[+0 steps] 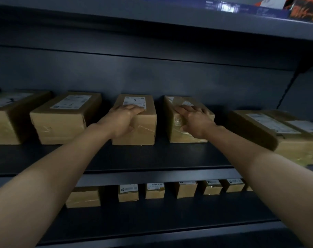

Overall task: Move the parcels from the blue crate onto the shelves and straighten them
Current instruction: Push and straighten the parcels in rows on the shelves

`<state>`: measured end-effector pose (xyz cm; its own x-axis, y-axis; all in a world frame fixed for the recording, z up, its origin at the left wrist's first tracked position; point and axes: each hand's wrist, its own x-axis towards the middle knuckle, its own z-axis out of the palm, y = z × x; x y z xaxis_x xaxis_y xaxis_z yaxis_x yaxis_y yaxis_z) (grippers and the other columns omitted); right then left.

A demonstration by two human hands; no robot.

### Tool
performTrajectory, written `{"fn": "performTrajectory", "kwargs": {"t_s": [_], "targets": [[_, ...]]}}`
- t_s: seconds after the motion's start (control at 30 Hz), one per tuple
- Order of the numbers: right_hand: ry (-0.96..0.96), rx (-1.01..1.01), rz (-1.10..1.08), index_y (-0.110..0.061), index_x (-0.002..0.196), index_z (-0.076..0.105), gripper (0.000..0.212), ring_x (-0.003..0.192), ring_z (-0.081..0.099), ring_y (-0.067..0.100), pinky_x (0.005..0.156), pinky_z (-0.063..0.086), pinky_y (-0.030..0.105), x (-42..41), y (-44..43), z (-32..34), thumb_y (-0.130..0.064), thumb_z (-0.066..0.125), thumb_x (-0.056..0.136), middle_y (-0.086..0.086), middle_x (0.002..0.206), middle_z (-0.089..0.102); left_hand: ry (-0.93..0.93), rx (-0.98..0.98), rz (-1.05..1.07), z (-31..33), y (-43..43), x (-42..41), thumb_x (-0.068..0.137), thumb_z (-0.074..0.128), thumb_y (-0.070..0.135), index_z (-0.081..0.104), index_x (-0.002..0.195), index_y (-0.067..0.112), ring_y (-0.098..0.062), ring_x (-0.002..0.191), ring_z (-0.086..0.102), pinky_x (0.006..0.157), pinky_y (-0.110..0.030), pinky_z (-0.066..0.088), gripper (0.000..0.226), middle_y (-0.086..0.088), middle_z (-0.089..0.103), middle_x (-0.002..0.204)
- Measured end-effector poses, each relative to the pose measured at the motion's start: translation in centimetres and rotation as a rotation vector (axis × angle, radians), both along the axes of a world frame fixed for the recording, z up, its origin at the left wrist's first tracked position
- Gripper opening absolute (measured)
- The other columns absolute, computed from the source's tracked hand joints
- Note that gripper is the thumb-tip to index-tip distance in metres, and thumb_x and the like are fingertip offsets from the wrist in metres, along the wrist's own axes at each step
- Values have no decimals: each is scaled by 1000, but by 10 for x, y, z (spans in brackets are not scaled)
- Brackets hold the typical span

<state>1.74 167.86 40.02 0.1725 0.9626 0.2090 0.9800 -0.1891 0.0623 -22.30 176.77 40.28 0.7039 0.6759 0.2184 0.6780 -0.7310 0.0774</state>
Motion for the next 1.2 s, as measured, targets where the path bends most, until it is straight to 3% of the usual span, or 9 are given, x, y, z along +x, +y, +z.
{"fn": "performTrajectory", "kwargs": {"t_s": [0.33, 0.57, 0.67, 0.77, 0.87, 0.93, 1.03, 1.2], "targets": [[-57, 79, 12, -31, 149, 14, 77, 143, 14, 28, 115, 7, 54, 5, -22, -1, -32, 61, 88, 2, 157, 18, 63, 72, 40, 10, -11, 30, 88, 58, 14, 24, 148, 24, -28, 139, 25, 115, -45, 17, 69, -4, 22, 154], [-161, 269, -137, -21, 144, 34, 58, 137, 29, 27, 115, 13, 48, 58, -122, 37, -28, 56, 90, 6, 147, 38, -228, 285, -358, 45, -122, 142, 87, 61, 25, 42, 138, 16, -28, 127, 44, 113, -41, 20, 55, -5, 44, 140], [-184, 281, -237, -19, 138, 43, 53, 131, 36, 30, 114, 17, 48, 99, -174, 48, -15, 53, 86, 9, 139, 48, -271, 346, -460, 42, -165, 192, 89, 58, 28, 45, 134, 16, -27, 127, 42, 112, -41, 21, 48, -5, 44, 139], [-117, 200, -319, -21, 138, 43, 60, 124, 42, 32, 110, 25, 46, 148, -216, 52, -7, 52, 80, 11, 132, 53, -229, 274, -508, 33, -199, 237, 90, 55, 40, 44, 134, 16, -26, 129, 39, 113, -43, 21, 52, -5, 42, 140], [-9, -17, -350, -33, 147, 23, 76, 127, 39, 31, 101, 34, 40, 196, -238, 45, -14, 56, 81, 8, 144, 42, -29, 222, -477, 23, -217, 274, 83, 63, 47, 39, 138, 17, -28, 129, 38, 108, -42, 28, 67, -7, 41, 140], [-6, -112, -303, -38, 149, 14, 85, 136, 29, 29, 106, 31, 42, 224, -243, 33, -27, 65, 82, 2, 152, 30, 59, 210, -405, 18, -220, 292, 82, 66, 42, 38, 137, 16, -29, 124, 41, 102, -42, 34, 66, -9, 42, 135], [7, -112, -207, -36, 150, 13, 87, 142, 18, 26, 114, 22, 48, 258, -237, 21, -33, 69, 82, -3, 155, 24, 107, 195, -297, 14, -220, 309, 83, 67, 34, 39, 136, 14, -29, 122, 42, 99, -42, 39, 63, -9, 43, 133], [29, -152, -77, -29, 151, 15, 85, 142, 21, 25, 115, 18, 51, 289, -215, 9, -34, 67, 84, 1, 155, 26, 115, 151, -143, 12, -214, 328, 84, 65, 16, 35, 141, 15, -27, 123, 41, 98, -43, 41, 64, -9, 42, 136]]}}
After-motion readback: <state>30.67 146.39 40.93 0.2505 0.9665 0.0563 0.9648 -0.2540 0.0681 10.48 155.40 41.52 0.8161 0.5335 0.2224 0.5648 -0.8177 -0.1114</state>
